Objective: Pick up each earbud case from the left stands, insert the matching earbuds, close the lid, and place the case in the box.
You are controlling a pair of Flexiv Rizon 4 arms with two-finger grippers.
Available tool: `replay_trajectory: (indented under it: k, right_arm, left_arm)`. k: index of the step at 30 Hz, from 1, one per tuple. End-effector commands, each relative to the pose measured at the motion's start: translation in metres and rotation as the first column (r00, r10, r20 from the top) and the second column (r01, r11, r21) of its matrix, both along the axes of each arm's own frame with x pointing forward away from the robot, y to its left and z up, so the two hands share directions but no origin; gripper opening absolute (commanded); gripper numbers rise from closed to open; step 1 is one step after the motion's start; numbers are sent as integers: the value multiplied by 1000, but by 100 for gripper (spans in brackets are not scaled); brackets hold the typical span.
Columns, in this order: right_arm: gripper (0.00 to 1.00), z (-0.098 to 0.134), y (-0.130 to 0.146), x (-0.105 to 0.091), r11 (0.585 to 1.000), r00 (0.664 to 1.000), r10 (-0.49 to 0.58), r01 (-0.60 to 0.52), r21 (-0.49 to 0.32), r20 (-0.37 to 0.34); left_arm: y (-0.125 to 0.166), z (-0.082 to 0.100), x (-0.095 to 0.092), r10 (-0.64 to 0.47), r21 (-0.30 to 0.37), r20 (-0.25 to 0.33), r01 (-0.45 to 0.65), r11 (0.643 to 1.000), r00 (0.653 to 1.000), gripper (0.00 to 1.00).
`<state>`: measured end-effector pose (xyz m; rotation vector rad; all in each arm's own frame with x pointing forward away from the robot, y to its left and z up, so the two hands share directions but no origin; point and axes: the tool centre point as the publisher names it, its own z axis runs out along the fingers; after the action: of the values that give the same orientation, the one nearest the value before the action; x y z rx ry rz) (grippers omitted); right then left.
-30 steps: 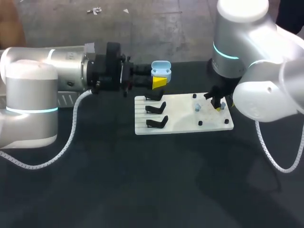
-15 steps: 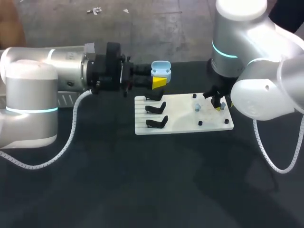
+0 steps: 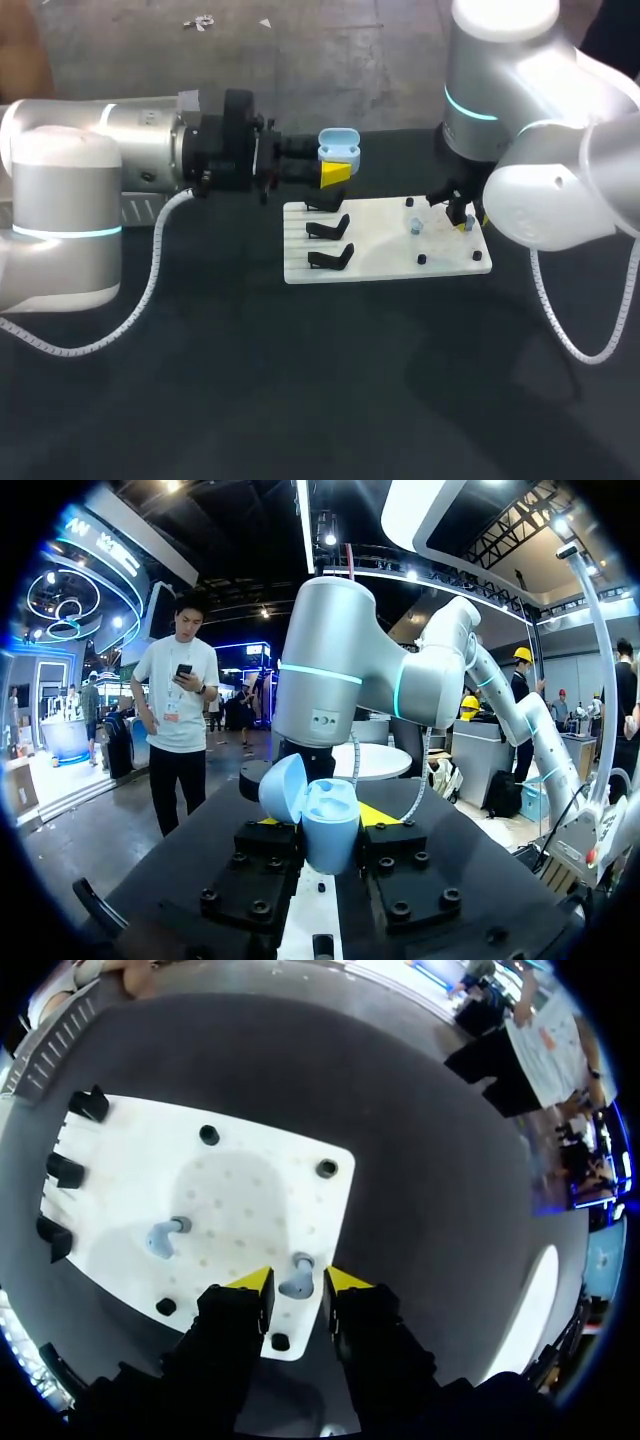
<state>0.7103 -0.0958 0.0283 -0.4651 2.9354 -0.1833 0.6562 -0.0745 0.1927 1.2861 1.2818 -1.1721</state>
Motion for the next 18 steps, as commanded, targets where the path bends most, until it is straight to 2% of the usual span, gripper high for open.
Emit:
replay_trajectory:
  k: [1,6,8,10,14,18]
  right_arm:
    - [31,0,2,2,1000,1000,-7,7,-2,-5]
    - [27,0,2,1,1000,1000,-15,15,-1,-8]
    - [16,-1,2,1,1000,1000,-18,18,-2,-8]
    - [0,-1,2,1,1000,1000,-23,23,-2,-10]
    - [0,-1,3,2,1000,1000,-28,28,-4,-13]
    - [0,12,3,-1,999,999,-41,41,-2,-21]
  left_arm:
    - [0,-1,0,2,-5,4,-2,1000,1000,0]
    - [0,-1,0,2,-5,4,-2,1000,1000,0]
    - [0,-1,0,2,-5,4,-2,1000,1000,0]
    - [0,-1,0,2,-5,4,-2,1000,1000,0]
    - [0,-1,0,2,-5,4,-2,1000,1000,0]
    - [0,-1,0,2,-5,4,-2,1000,1000,0]
